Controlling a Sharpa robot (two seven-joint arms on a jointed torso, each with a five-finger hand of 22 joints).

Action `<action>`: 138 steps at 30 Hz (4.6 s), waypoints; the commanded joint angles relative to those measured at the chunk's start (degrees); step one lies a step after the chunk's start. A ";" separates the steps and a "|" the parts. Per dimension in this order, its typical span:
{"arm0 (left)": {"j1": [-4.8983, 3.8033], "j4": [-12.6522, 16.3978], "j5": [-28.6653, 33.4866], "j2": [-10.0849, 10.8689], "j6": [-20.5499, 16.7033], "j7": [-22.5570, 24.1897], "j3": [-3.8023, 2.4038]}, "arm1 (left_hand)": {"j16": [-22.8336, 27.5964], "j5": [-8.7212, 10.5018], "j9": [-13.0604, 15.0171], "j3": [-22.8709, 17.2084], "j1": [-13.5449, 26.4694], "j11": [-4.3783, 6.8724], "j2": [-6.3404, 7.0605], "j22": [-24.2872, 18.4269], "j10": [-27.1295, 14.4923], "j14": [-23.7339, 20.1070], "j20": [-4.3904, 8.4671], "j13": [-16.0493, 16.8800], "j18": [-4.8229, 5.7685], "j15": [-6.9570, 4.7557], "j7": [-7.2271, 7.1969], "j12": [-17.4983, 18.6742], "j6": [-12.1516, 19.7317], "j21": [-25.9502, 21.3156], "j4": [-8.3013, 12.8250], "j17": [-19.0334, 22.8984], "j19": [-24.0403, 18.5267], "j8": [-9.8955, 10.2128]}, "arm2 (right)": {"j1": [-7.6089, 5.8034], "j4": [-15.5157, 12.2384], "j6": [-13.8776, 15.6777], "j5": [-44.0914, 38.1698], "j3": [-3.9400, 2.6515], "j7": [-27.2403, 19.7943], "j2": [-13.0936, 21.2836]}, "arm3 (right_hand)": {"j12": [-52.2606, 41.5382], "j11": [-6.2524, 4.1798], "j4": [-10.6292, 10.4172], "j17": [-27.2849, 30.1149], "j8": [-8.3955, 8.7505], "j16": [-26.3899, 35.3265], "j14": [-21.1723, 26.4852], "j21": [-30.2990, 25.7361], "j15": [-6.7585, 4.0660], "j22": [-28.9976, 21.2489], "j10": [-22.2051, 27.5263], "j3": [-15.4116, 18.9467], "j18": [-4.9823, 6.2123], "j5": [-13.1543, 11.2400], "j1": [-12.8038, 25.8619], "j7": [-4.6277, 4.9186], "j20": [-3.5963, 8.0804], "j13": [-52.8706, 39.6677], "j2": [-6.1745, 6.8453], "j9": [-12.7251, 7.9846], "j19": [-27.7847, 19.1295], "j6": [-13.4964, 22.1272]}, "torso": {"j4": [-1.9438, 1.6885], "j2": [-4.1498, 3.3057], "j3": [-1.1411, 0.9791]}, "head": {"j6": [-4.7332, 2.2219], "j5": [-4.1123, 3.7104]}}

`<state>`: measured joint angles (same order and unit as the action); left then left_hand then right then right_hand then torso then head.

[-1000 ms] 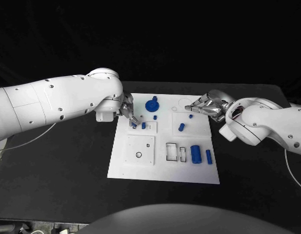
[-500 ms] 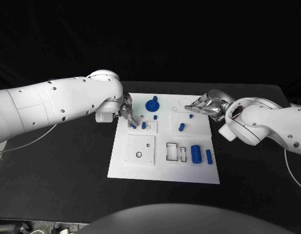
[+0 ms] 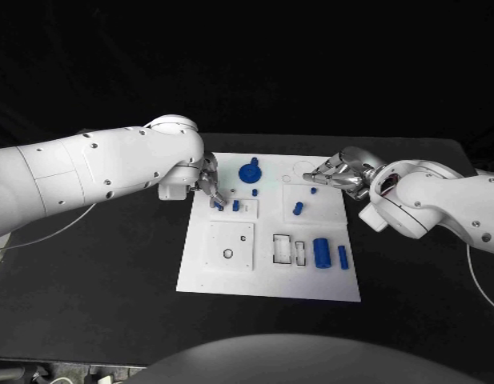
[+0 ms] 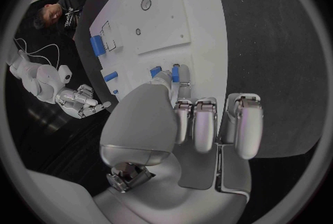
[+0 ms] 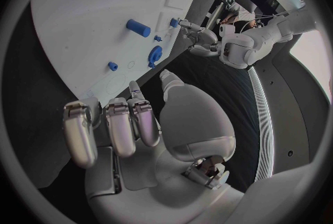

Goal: Assemble the parts on the task board

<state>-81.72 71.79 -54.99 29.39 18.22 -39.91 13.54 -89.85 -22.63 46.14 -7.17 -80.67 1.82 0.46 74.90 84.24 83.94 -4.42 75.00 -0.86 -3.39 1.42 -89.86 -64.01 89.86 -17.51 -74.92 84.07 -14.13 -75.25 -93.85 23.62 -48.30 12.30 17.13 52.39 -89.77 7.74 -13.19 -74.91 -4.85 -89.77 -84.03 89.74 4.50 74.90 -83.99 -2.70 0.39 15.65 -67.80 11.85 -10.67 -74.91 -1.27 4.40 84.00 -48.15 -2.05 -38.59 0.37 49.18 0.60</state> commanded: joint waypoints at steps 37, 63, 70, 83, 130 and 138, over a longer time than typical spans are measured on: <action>0.53 -1.81 0.14 -0.78 1.42 -1.80 -0.02 | -0.15 0.67 0.24 -2.18 0.01 0.16 -0.21 15.10 5.76 6.06 -0.26 15.00 0.86 -0.42 -0.29 -0.14 -0.62 0.14 0.80 -15.08 5.93 -0.12 | 0.05 0.04 -0.18 -0.57 0.01 -0.27 -0.11 | -0.23 0.27 0.03 -15.09 -0.23 -0.23 -5.97 0.26 0.27 15.10 -6.01 0.29 -0.39 0.35 -0.21 0.14 -0.28 -15.09 -0.24 0.09 6.00 -0.24 | 0.02 0.00 0.00 | 0.24 0.12; 0.78 -2.09 0.25 -0.91 2.67 -1.76 -0.02 | -0.15 1.08 0.31 -2.53 0.29 0.07 -0.01 15.10 5.76 6.06 -0.30 15.00 0.86 -0.36 -0.19 -0.14 -0.37 0.14 0.77 -15.08 5.93 0.05 | 0.05 -0.07 -0.11 -0.57 0.01 -0.21 -0.12 | -0.23 0.27 0.03 -15.09 -0.23 -0.23 -5.97 0.26 0.27 15.10 -6.01 0.29 -0.39 0.35 -0.21 0.14 -0.28 -15.09 -0.24 0.09 6.00 -0.24 | -0.03 0.00 0.00 | 0.67 -0.30; 0.85 -2.12 0.14 -0.98 2.25 -1.89 -0.03 | -0.15 1.11 0.31 -2.61 0.30 0.07 -0.04 15.10 5.76 6.06 -0.30 15.00 0.86 -0.34 -0.18 -0.14 -0.33 0.14 0.78 -15.08 5.93 0.07 | 0.05 -0.02 -0.10 -0.57 0.01 -0.23 -0.16 | -0.23 0.27 0.03 -15.09 -0.23 -0.23 -5.97 0.26 0.27 15.10 -6.01 0.29 -0.39 0.35 -0.21 0.14 -0.28 -15.09 -0.24 0.09 6.00 -0.24 | -0.03 0.00 0.00 | 0.65 -0.38; 0.89 -2.40 0.12 -1.07 3.03 -1.65 -0.03 | -0.15 1.57 -0.12 -1.92 5.12 -0.48 0.67 15.10 5.76 6.06 -0.15 15.00 0.86 0.25 0.47 -0.14 0.85 0.14 0.72 -15.08 5.93 1.21 | 0.06 0.01 -0.03 -0.58 0.01 -0.22 -0.21 | -0.23 0.30 0.11 -15.09 -0.27 -0.23 -5.97 0.26 0.29 15.10 -6.01 0.52 -0.39 0.78 -0.40 0.17 -0.32 -15.09 -0.30 0.09 6.00 -0.28 | -0.04 -0.03 -0.01 | 0.59 -0.36; 0.36 3.07 5.25 6.91 -29.45 16.52 -0.54 | -0.15 5.98 -5.07 11.36 20.34 -1.86 1.00 15.10 5.76 6.06 -0.50 15.00 0.86 1.29 2.02 -0.14 2.48 0.14 0.82 -15.08 5.93 4.58 | 0.28 -0.07 0.86 -0.50 0.01 -1.29 0.44 | -0.23 0.31 0.12 -15.09 -0.28 -0.23 -5.97 0.26 0.30 15.10 -6.01 0.58 -0.39 0.81 -0.45 0.19 -0.33 -15.09 -0.32 0.09 6.00 -0.28 | -0.05 -0.08 0.01 | -0.34 -0.63; 1.11 6.15 16.18 9.22 -47.65 37.73 -0.20 | -0.15 4.09 -9.57 11.31 9.04 -3.17 0.34 12.53 -24.70 6.06 -1.21 -20.01 -0.98 2.19 3.57 44.04 6.41 -5.66 0.82 -15.08 -1.28 6.04 | 0.29 -0.26 3.90 0.81 0.01 -5.02 0.71 | -0.23 0.29 0.13 -15.09 -0.69 -0.23 -5.97 0.26 0.31 15.10 -6.01 0.75 -0.39 0.83 -0.63 0.14 -0.36 -15.09 -0.48 0.25 6.00 -0.97 | -0.09 -0.11 0.09 | -0.72 -0.37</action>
<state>-80.84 77.45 -45.82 38.50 -17.81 -15.83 13.31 -89.85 -18.37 36.92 4.27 -71.05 -1.35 0.84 74.90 61.95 83.98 -5.63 58.11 -0.86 -1.51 5.02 -49.89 -57.80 84.50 -16.60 -74.91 83.14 -8.27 -74.99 -93.99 25.23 -48.11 12.30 15.45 53.07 -89.77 7.74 -13.13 -74.95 -5.30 -89.77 -84.03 89.74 4.50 74.93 -83.99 -2.30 0.38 16.31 -68.10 11.99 -10.67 -74.91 -1.57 4.59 84.00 -48.64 -2.11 -38.68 0.40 48.59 0.18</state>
